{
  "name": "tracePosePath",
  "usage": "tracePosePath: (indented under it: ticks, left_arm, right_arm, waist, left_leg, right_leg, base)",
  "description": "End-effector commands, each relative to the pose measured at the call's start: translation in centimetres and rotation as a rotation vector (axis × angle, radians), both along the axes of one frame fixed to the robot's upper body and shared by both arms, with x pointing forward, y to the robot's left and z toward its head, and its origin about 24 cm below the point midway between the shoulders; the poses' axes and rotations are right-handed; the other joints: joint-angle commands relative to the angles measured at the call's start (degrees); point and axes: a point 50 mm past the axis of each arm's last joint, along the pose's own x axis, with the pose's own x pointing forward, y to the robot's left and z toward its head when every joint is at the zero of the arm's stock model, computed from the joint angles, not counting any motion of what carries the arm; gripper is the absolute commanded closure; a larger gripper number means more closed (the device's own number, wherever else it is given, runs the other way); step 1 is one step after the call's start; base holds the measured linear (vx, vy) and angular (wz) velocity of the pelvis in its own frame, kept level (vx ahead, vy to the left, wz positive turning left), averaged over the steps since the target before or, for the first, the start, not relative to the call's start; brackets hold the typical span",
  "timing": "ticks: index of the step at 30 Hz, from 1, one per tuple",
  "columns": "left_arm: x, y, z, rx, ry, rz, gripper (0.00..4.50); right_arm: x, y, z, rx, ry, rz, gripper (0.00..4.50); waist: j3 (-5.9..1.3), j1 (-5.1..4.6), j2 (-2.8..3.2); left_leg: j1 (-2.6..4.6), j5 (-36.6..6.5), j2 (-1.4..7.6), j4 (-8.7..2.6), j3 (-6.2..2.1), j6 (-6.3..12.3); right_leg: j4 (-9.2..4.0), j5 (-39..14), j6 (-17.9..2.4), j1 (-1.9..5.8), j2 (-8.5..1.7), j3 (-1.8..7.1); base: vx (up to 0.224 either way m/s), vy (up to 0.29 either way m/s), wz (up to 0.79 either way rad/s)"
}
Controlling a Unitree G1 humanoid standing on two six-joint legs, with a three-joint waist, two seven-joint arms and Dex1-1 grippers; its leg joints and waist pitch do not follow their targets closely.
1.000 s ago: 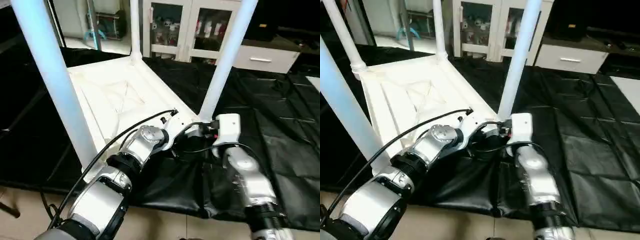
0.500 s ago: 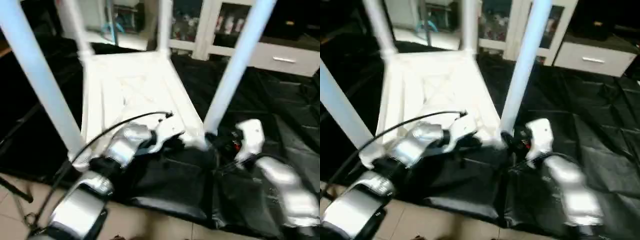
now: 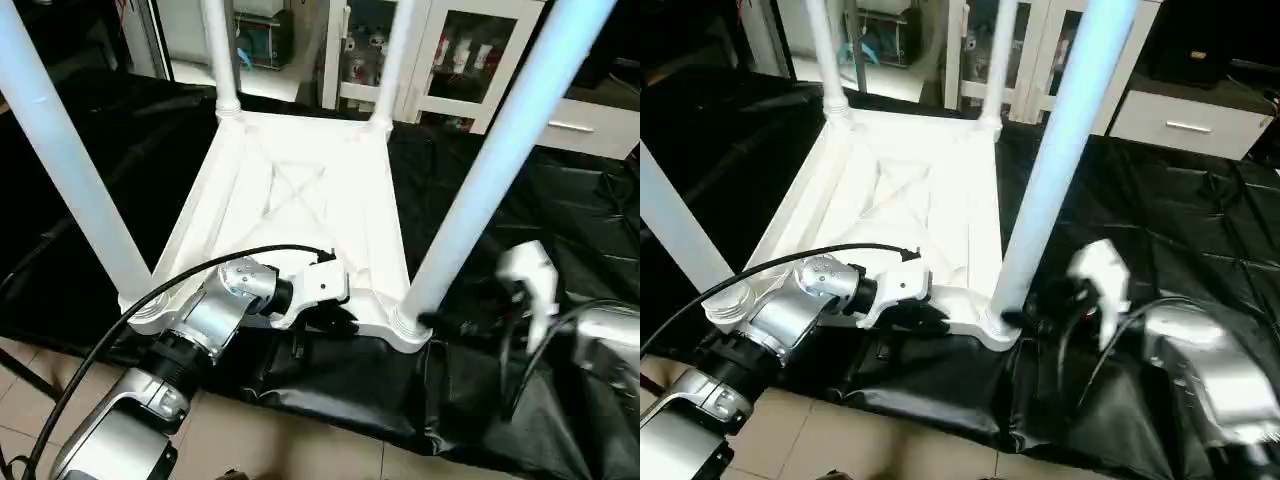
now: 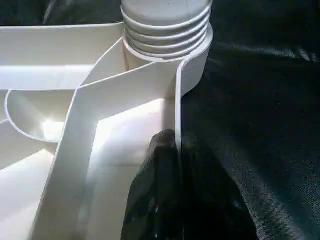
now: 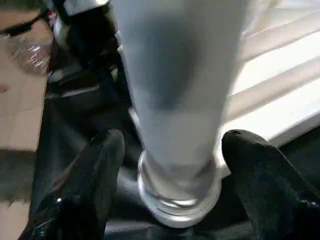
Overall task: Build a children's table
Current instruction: Rotate leg to tighten
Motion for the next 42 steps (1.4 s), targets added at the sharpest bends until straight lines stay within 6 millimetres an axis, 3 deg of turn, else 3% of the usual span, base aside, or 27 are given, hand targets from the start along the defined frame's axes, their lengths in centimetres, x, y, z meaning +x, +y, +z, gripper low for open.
tracePosePath:
  ticks: [1, 14, 22, 24, 26, 28, 30, 31, 32, 33, 34, 35, 37, 39, 41, 42]
  left_arm:
    - [-0.4, -1.1, 0.7, -0.062, -0.006, -0.044, 4.5]
    - [-0.2, -0.9, 0.6, -0.048, 0.001, -0.032, 4.5]
    - [-0.3, -0.6, 0.3, -0.026, 0.025, -0.032, 4.5]
    - [0.0, -0.7, 0.2, -0.024, 0.024, -0.006, 4.5]
    - [0.7, -1.1, 0.3, -0.044, 0.023, 0.063, 4.5]
    - [1.3, -1.5, 0.4, -0.062, 0.018, 0.132, 4.5]
    - [2.0, -2.1, 0.5, -0.075, 0.007, 0.204, 4.5]
    - [3.0, -3.3, 0.7, -0.086, -0.023, 0.328, 4.5]
    - [3.4, -3.8, 0.7, -0.088, -0.03, 0.381, 4.5]
    - [3.6, -4.1, 0.8, -0.089, -0.032, 0.413, 4.5]
    - [3.9, -4.5, 0.7, -0.078, -0.041, 0.463, 4.5]
    - [3.9, -4.5, 0.7, -0.078, -0.041, 0.463, 4.5]
    - [4.1, -4.7, 0.7, -0.068, -0.049, 0.498, 4.5]
    - [4.6, -5.7, 0.8, -0.063, -0.092, 0.602, 4.5]
    - [4.9, -6.7, 0.9, -0.059, -0.125, 0.651, 4.5]
    - [4.9, -6.7, 0.9, -0.059, -0.125, 0.651, 4.5]
  right_arm:
    - [0.2, 0.1, 0.1, -0.021, -0.015, 0.033, 1.37]
    - [0.7, 0.7, -0.4, -0.019, -0.015, 0.105, 2.5]
    - [0.3, 0.7, -1.0, -0.013, 0.022, 0.123, 2.57]
    - [0.6, 0.6, -1.5, -0.022, 0.023, 0.05, 2.57]
    - [1.6, 0.3, -2.3, -0.063, 0.004, -0.101, 2.58]
    - [2.1, 0.2, -3.0, -0.084, 0.011, -0.219, 2.59]
    - [2.6, 0.0, -3.8, -0.098, 0.03, -0.356, 2.59]
    - [3.2, 0.0, -5.0, -0.119, 0.06, -0.566, 2.6]
    - [3.3, 0.1, -5.5, -0.128, 0.067, -0.638, 2.6]
    - [3.4, 0.2, -5.8, -0.133, 0.069, -0.676, 2.6]
    - [3.6, 0.5, -6.1, -0.148, 0.063, -0.733, 2.6]
    - [3.6, 0.5, -6.1, -0.148, 0.063, -0.733, 2.6]
    - [3.7, 0.8, -6.4, -0.159, 0.055, -0.771, 2.6]
    - [4.3, 2.4, -6.9, -0.183, 0.009, -0.882, 2.61]
    - [4.8, 4.5, -6.9, -0.185, -0.034, -0.956, 2.61]
    - [4.8, 4.5, -6.9, -0.185, -0.034, -0.956, 2.61]
  waist:
    - [-3.53, -0.03, -1.19]
    - [-3.67, 0.18, -1.24]
    - [-3.74, 0.23, -1.12]
    - [-3.73, 0.18, -1.08]
    - [-3.46, -0.16, -1.02]
    - [-3.11, -0.63, -0.95]
    - [-3.23, -1.28, -1.02]
    - [-3.16, -1.98, -1.04]
    - [-3.15, -2.1, -0.79]
    - [-3.37, -2.57, -1.16]
    - [-3.37, -2.56, -1.18]
    - [-3.22, -2.6, -1.05]
    - [-3.26, -2.55, -1.11]
    - [-3.3, -2.67, -0.62]
    - [-3.44, -3.09, -0.7]
    - [-3.48, -3.24, -0.71]
  left_leg:
    - [0.67, -10.3, 2.27, -3.93, -0.69, 4.85]
    - [0.73, -9.5, 2.21, -3.67, -0.62, 5.9]
    - [0.8, -9.0, 2.22, -3.6, -0.62, 6.15]
    - [0.78, -8.9, 2.19, -3.57, -0.59, 6.15]
    - [0.64, -11.1, 2.05, -3.8, -0.65, 4.93]
    - [0.82, -14.6, 1.97, -4.16, -0.75, 2.93]
    - [0.76, -17.5, 1.76, -4.37, -1.25, 0.64]
    - [0.41, -18.2, 1.66, -4.46, -1.42, -0.12]
    - [0.73, -19.1, 1.53, -4.39, -1.34, -0.4]
    - [0.69, -20.3, 1.26, -4.26, -1.71, -0.98]
    - [0.49, -19.9, 1.33, -4.35, -1.81, -0.82]
    - [0.82, -20.5, 1.14, -4.2, -1.6, 0.01]
    - [1.03, -20.7, 1.06, -4.01, -1.49, 0.85]
    - [0.72, -20.2, 1.13, -4.2, -1.62, 0.71]
    - [0.73, -20.7, 1.04, -4.26, -1.66, -0.13]
    - [0.8, -21.0, 1.0, -4.36, -1.74, -0.08]
  right_leg:
    - [-2.94, -13.4, -12.8, 2.54, -2.39, 1.45]
    - [-2.67, -11.9, -14.0, 2.81, -2.36, 1.4]
    - [-2.5, -10.6, -14.5, 2.85, -2.28, 1.4]
    - [-2.48, -10.3, -14.7, 2.85, -2.26, 1.41]
    - [-2.95, -14.0, -13.8, 2.73, -2.19, 1.32]
    - [-3.68, -19.8, -12.1, 2.48, -2.12, 1.23]
    - [-3.99, -24.7, -10.1, 2.54, -2.18, 0.91]
    - [-4.23, -26.0, -9.0, 2.67, -2.08, 0.85]
    - [-4.48, -26.9, -8.6, 2.2, -1.99, 0.83]
    - [-4.89, -29.9, -7.1, 2.44, -2.19, 0.49]
    - [-4.89, -29.9, -6.8, 2.65, -2.26, 0.45]
    - [-5.5, -31.3, -6.0, 1.99, -2.2, 0.43]
    - [-5.79, -31.8, -5.8, 1.74, -2.1, 0.41]
    - [-5.68, -30.8, -5.9, 1.81, -2.12, 0.38]
    - [-5.56, -29.7, -6.1, 1.67, -1.87, 0.28]
    - [-5.54, -28.6, -6.4, 1.83, -1.92, 0.26]
  base:
    - [0.0, 0.0, 0.0]
    - [0.0, 0.0, 0.0]
    - [0.0, 0.0, 0.0]
    - [0.0, 0.0, 0.0]
    - [0.0, 0.0, 0.0]
    - [0.0, 0.0, 0.0]
    - [-0.054, 0.013, -0.07]
    - [-0.053, 0.018, -0.08]
    - [0.0, 0.0, 0.0]
    - [0.0, 0.0, 0.0]
    - [0.0, 0.0, 0.0]
    - [0.0, 0.0, 0.0]
    - [0.0, 0.0, 0.0]
    - [0.0, 0.0, 0.0]
    - [0.0, 0.0, 0.0]
    - [0.0, 0.0, 0.0]
